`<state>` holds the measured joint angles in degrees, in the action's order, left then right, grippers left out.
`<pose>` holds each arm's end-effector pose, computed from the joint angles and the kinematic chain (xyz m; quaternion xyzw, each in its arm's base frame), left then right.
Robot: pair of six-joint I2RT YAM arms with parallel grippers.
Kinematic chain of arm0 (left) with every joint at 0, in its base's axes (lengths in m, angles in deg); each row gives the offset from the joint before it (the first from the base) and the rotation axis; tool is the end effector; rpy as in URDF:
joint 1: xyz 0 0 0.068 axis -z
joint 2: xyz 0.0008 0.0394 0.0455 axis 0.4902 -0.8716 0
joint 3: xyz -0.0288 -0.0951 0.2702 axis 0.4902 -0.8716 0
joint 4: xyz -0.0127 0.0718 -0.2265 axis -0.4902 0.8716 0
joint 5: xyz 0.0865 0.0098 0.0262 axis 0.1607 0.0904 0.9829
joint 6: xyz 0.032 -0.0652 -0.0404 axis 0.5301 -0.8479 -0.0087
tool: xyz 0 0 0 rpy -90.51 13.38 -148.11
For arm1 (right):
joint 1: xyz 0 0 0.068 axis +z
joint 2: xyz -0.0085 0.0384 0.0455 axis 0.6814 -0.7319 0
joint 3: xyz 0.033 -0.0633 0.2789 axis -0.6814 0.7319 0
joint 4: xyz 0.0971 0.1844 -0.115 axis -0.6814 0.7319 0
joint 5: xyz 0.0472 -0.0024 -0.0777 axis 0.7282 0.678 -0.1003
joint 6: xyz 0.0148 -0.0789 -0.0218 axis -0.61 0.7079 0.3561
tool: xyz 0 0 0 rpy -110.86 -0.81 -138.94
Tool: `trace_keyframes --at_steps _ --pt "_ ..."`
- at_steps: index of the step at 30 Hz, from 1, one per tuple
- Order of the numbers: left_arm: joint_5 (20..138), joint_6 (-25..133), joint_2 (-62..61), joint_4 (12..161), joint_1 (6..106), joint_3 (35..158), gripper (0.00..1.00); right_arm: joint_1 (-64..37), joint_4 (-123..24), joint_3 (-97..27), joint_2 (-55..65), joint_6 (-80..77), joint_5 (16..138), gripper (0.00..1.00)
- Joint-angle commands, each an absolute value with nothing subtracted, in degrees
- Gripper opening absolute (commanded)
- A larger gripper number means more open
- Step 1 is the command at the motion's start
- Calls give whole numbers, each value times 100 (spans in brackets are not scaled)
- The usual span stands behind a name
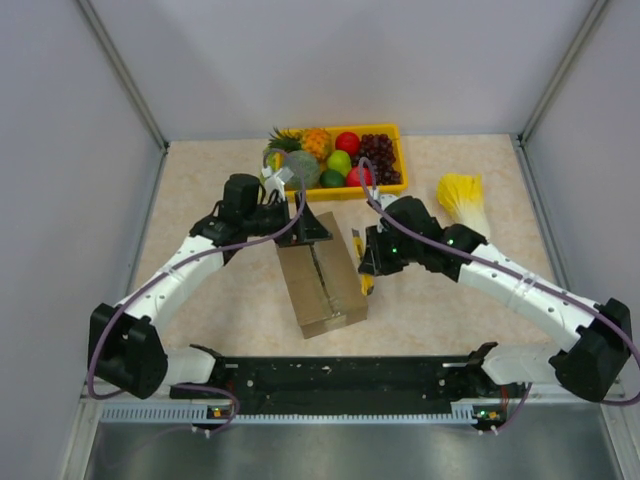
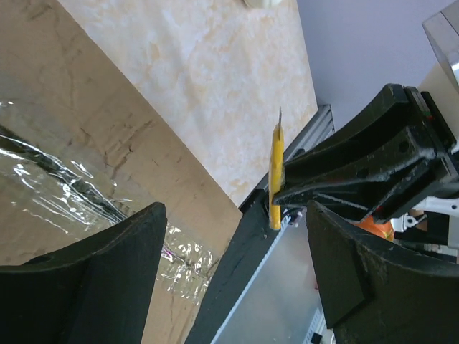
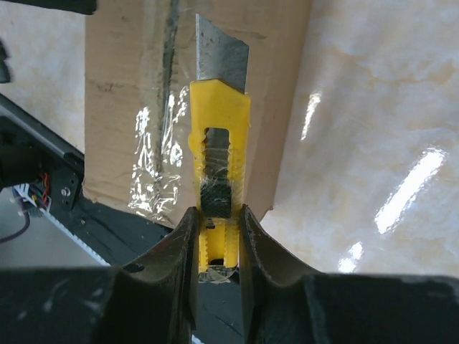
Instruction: Unpack the express box
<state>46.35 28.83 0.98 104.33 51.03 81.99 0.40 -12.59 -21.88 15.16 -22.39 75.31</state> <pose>0.2434 -0.1478 0.3105 0.0576 0.8347 -0.4896 0.2454 0.1810 0.1817 0.2990 -0.1465 0.9148 0.2580 0.2741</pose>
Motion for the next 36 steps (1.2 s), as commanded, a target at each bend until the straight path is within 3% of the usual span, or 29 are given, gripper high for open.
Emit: trace_keyframes --at_steps 1,14,18,19,25,28,29,30,31,34,36 --pt "4529 2856 -45 10183 5334 8408 82 459 -1598 -2547 1431 -1888 7449 0" --pt "4511 2698 -388 10122 5722 8558 68 1074 -1660 -2811 1132 -1686 7237 0" --pt "4441 2759 -449 10148 5766 8584 52 1084 -1678 -2828 1132 -1686 7193 0" --pt "4406 2759 -484 10174 5774 8593 39 1084 -1686 -2837 1132 -1686 7167 0" --pt "4405 3014 -564 10614 5774 8848 2 1084 -1713 -2934 1150 -1756 7149 0" --pt "4371 3014 -555 10658 5774 8944 0 1084 -1730 -2960 1185 -1835 7149 0" --pt "4388 3014 -546 10649 5774 8971 0 1075 -1765 -2960 1246 -1870 7132 5" --pt "4397 3005 -529 10649 5766 9032 0 1083 -1783 -2952 1281 -1992 7088 16" --pt "4414 3014 -503 10649 5766 9076 0 1084 -1827 -2899 1325 -2080 6966 37" --pt "4502 3093 -423 10719 5731 9287 0 1083 -2169 -2707 1667 -2309 6729 72" --pt "4537 3120 -336 10790 5669 9462 0 1083 -2503 -2583 1982 -2406 6561 80"
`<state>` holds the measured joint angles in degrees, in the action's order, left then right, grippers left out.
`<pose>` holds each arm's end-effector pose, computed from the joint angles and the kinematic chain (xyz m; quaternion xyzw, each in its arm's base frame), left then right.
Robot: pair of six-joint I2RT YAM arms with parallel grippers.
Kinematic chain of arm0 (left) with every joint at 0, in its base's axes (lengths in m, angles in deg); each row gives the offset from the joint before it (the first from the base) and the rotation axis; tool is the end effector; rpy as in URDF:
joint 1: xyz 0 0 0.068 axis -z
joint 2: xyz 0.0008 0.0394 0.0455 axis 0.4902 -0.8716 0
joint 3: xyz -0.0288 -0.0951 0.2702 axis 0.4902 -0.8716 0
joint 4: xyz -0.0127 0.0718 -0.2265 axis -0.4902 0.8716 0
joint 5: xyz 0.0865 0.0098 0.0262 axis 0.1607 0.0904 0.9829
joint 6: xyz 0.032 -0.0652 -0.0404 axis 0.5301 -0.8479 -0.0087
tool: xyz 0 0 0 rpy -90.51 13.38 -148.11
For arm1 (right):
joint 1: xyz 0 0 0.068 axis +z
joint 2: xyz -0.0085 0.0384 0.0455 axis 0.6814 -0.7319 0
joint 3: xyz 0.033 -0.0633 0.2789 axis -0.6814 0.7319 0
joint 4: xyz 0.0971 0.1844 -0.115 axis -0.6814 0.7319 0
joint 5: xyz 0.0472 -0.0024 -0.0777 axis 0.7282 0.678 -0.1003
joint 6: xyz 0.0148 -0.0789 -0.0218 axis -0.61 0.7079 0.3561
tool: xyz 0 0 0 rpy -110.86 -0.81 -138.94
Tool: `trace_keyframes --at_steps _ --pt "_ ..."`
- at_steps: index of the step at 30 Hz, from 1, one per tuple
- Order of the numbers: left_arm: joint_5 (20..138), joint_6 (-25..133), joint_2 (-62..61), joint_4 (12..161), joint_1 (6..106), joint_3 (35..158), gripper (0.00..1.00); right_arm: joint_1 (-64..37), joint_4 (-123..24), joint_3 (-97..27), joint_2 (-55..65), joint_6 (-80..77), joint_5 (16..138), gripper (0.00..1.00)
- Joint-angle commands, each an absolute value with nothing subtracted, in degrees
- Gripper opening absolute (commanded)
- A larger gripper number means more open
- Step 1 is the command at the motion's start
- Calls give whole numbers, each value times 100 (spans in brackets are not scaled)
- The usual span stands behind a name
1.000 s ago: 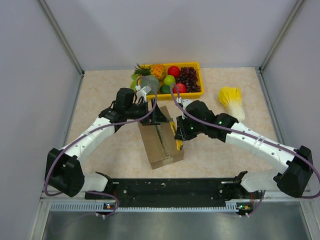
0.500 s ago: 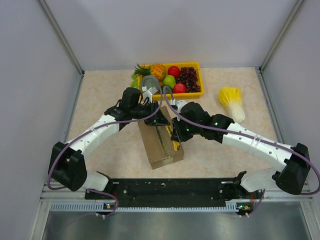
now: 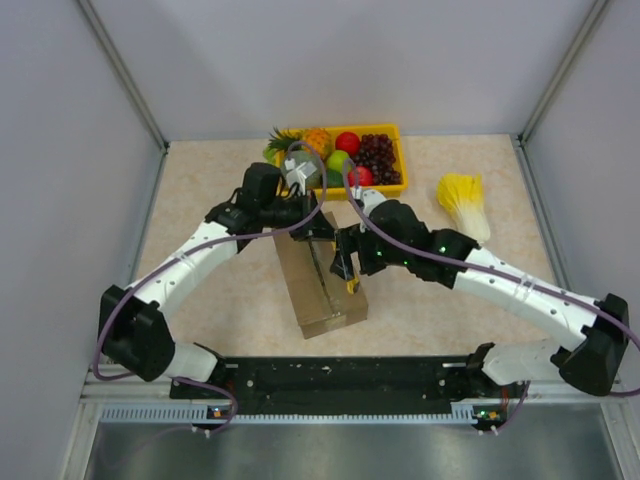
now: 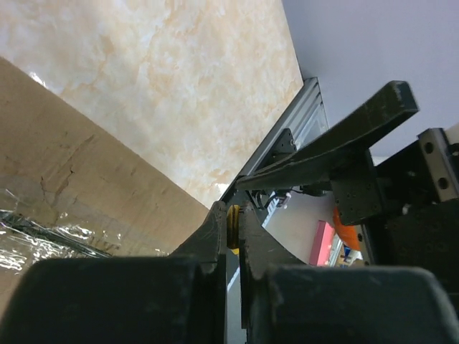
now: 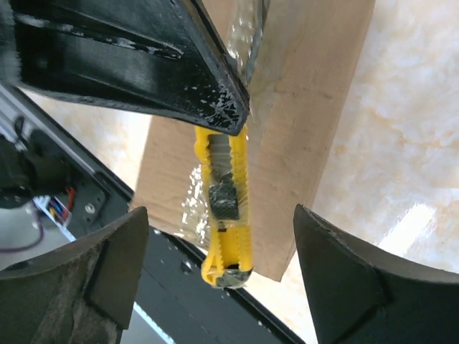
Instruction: Unpack the express box
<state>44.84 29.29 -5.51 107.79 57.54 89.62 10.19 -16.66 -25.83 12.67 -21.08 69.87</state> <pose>0.2482 -0.1884 0.3183 0.1074 0.8345 -0.5038 0.1956 0.1654 0.2224 0.3185 -0.2133 0.8831 0.2724 0.3170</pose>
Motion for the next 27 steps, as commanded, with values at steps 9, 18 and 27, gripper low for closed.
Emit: trace_keyframes --at_steps 9,18,27 --pt "5565 2286 603 9675 5572 9666 0 899 -4468 -1862 2775 -3205 6243 87" --pt "6330 993 1439 7644 5572 9050 0 829 -6141 -1642 2758 -3496 6630 92" --pt "6225 474 1572 6941 5581 8646 0 802 -7689 -1615 2741 -3479 7402 79"
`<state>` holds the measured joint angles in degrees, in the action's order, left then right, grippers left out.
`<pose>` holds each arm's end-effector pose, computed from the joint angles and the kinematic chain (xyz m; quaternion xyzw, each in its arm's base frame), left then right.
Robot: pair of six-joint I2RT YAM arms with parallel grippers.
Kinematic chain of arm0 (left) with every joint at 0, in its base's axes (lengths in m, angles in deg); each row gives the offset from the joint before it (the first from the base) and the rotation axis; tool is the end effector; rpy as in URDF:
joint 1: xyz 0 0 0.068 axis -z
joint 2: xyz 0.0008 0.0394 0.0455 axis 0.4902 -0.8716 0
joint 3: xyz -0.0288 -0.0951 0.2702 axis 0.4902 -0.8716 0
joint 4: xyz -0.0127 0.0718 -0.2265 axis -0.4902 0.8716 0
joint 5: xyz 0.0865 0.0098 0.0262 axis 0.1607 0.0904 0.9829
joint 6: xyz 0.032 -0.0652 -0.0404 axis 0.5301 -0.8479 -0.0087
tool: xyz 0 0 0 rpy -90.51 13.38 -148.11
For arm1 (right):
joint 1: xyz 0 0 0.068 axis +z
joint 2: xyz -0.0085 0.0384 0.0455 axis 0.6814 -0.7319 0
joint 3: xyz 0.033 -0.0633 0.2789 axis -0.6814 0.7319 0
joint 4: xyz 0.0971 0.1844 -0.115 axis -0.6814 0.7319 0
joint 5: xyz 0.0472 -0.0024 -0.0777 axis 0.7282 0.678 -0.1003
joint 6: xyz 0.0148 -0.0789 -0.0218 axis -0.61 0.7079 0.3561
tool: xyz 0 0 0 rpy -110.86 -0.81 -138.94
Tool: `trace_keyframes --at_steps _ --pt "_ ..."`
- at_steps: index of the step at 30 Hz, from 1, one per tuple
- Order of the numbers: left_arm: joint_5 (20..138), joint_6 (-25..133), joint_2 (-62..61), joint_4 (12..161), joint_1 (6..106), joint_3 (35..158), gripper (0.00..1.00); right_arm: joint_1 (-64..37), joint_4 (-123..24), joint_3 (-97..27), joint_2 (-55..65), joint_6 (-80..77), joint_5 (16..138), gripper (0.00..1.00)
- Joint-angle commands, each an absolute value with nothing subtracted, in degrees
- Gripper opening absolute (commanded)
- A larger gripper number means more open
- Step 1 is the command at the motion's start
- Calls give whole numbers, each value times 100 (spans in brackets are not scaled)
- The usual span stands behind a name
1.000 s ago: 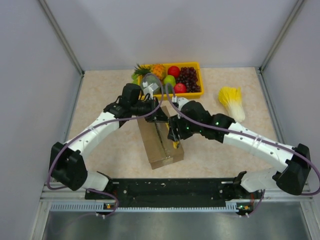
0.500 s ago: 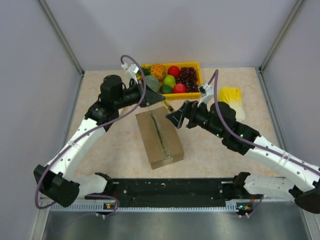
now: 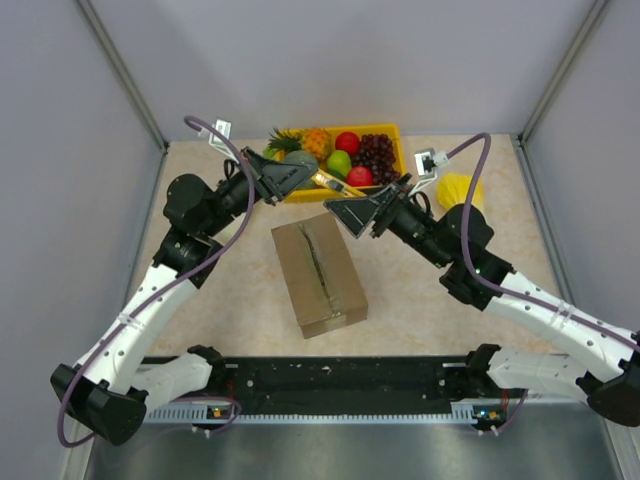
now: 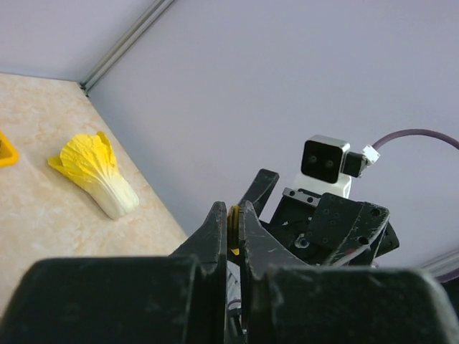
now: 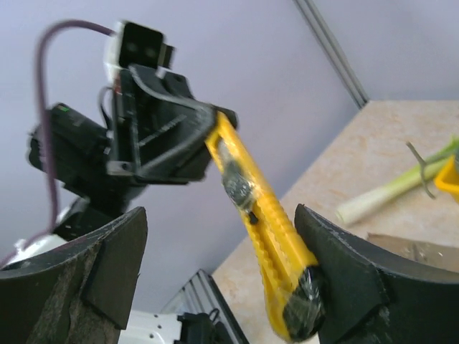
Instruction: Unpack the express box
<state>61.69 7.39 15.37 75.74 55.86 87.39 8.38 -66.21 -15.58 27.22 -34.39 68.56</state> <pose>0.1906 -0.1300 0.4680 0.0090 0.6105 -0.6259 0.4853 0.1509 0.1875 0.4357 -0.0598 0.6179 0.5575 0.5512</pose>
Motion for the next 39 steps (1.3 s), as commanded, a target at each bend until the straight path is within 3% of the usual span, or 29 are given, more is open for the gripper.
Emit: trace_keyframes --at_steps 1,5,10,14,17,18,21,22,31,39 --pt "6199 457 1572 6906 5572 8646 0 794 -7707 -1624 2714 -3513 7447 77" --pt "6119 500 1563 6888 5581 8585 0 793 -7944 -1484 2741 -3812 7509 62" --pt "6076 457 1598 6800 5581 8488 0 793 -7971 -1466 2723 -3927 7422 35" --pt "6014 509 1625 6808 5572 8435 6 767 -7769 -1519 2714 -4006 7272 18" --pt "5996 588 1669 6817 5572 8391 18 706 -7401 -1633 2714 -4067 7211 0" --pt "5970 632 1677 6843 5572 8391 35 679 -7330 -1668 2723 -4094 7219 0" --pt "5786 895 1704 7114 5494 8496 69 539 -6952 -1791 2758 -4111 7403 0" --pt "5672 1087 1713 7238 5458 8549 72 443 -6855 -1817 2775 -4085 7491 0" --pt "4714 2424 1581 8477 5054 9401 76 -103 -5466 -2995 2407 -3259 9477 0" --pt "3713 1977 1440 7547 4922 9349 73 -138 -5264 -3294 2187 -3461 10312 0"
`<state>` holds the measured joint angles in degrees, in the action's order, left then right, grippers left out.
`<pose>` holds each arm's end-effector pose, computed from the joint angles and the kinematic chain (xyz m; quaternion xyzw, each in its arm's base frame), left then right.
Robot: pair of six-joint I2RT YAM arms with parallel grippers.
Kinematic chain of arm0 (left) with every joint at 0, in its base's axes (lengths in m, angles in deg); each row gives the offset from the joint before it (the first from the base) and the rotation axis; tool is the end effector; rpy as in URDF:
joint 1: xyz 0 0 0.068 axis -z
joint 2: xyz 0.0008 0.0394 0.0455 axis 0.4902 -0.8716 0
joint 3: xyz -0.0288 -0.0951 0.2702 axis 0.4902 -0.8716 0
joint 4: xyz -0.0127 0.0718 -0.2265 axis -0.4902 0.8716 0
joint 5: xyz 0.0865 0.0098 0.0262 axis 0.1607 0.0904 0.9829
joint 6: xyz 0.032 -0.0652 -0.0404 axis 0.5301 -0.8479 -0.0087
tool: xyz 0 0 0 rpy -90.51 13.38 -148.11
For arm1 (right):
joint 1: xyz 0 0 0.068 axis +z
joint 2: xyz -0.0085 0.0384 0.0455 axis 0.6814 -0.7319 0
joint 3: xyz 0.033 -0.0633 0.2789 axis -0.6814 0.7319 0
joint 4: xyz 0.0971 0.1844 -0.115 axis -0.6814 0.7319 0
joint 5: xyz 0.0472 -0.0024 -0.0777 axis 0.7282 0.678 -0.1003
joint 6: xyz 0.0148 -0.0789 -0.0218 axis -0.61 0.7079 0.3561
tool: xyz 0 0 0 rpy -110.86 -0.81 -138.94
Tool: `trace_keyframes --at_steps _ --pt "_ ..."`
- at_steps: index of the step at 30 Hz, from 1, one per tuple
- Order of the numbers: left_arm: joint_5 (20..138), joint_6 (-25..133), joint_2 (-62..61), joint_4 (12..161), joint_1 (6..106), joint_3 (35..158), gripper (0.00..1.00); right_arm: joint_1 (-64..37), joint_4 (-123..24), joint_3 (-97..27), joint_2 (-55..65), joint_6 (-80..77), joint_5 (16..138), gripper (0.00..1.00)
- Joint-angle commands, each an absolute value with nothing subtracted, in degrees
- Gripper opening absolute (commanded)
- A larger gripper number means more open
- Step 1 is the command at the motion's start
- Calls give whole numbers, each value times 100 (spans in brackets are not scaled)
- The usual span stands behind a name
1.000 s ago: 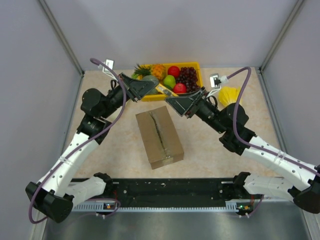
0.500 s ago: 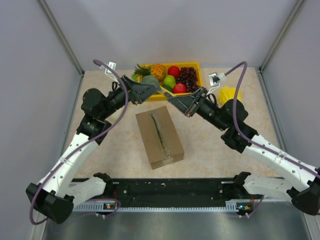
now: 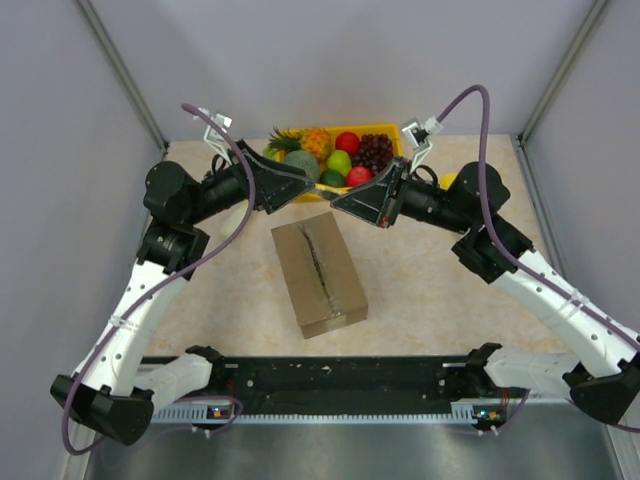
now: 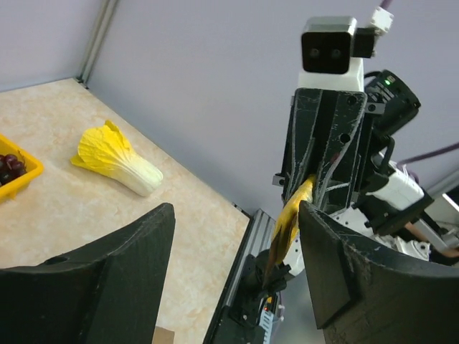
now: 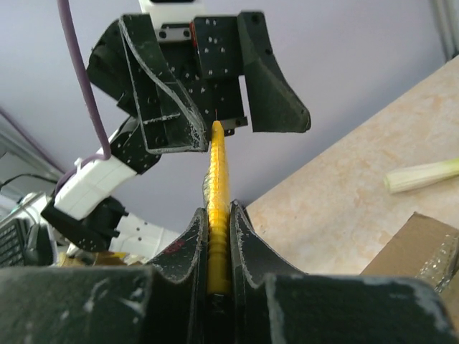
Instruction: Unpack the express box
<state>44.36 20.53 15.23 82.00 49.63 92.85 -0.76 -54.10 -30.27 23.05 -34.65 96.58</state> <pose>0.1801 -0.1191 0.4826 0.1613 0.6136 -0.5881 0.5016 0.1542 0.1851 0.4798 -0.1966 0.6097 0.6080 0.4689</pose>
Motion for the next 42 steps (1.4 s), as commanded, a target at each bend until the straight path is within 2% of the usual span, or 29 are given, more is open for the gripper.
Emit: trace_keyframes --at_steps 1,2,3,5,6,7,9,10,13,16,19,20,22,23,25,26,27,28,29,31,39,42 --pt "3624 1942 1431 7538 4922 9358 68 -164 -5238 -3312 2187 -3478 10348 0" --pt "3554 1942 1405 7512 4913 9332 64 -182 -5202 -3321 2178 -3496 10400 0" --pt "3492 1933 1414 7494 4922 9323 51 -208 -5211 -3338 2169 -3505 10453 0" --pt "3439 1942 1422 7511 4922 9279 38 -243 -5194 -3364 2143 -3522 10532 0" --pt "3421 1933 1423 7494 4922 9261 25 -252 -5185 -3382 2117 -3540 10541 0" --pt "3352 1881 1405 7451 4922 9261 22 -279 -5185 -3391 2116 -3549 10550 0" --pt "3298 1863 1379 7406 4922 9252 22 -288 -5193 -3400 2108 -3567 10550 0" --pt "3255 1854 1379 7406 4922 9261 37 -305 -5202 -3408 2108 -3567 10550 0" --pt "3140 1898 1335 7485 4922 9305 50 -332 -5202 -3435 2081 -3566 10550 0" --pt "3017 1985 1335 7590 4922 9331 52 -375 -5202 -3435 2090 -3575 10585 0" --pt "2885 2117 1370 7617 4913 9331 41 -402 -5193 -3426 2108 -3567 10638 0" --pt "2876 2144 1387 7661 4922 9323 27 -402 -5193 -3435 2108 -3558 10690 0" --pt "2938 2205 1422 7696 4922 9314 14 -402 -5193 -3435 2090 -3549 10708 0" --pt "2946 2206 1423 7696 4922 9314 0 -402 -5202 -3426 2081 -3549 10743 0" --pt "2999 2197 1423 7696 4922 9305 0 -402 -5228 -3435 2064 -3558 10814 0" --pt "3025 2188 1431 7696 4922 9305 0 -402 -5307 -3400 2055 -3566 10814 6" --pt "3069 2162 1423 7687 4922 9305 0 -402 -5369 -3382 2098 -3567 10788 23" --pt "3174 2118 1440 7687 4922 9314 0 -402 -5465 -3339 2134 -3558 10744 57" --pt "3236 2092 1458 7670 4922 9296 0 -402 -5753 -3182 2186 -3619 10552 69" --pt "3498 1864 1519 7451 4922 9209 0 -402 -6071 -3023 2301 -3907 10349 83" --pt "4449 467 1871 5272 4983 8094 0 -402 -7662 -2679 2187 -5122 9979 83" --pt "4599 377 1871 4910 5010 8039 0 -402 -7584 -2846 2073 -5157 10067 78"
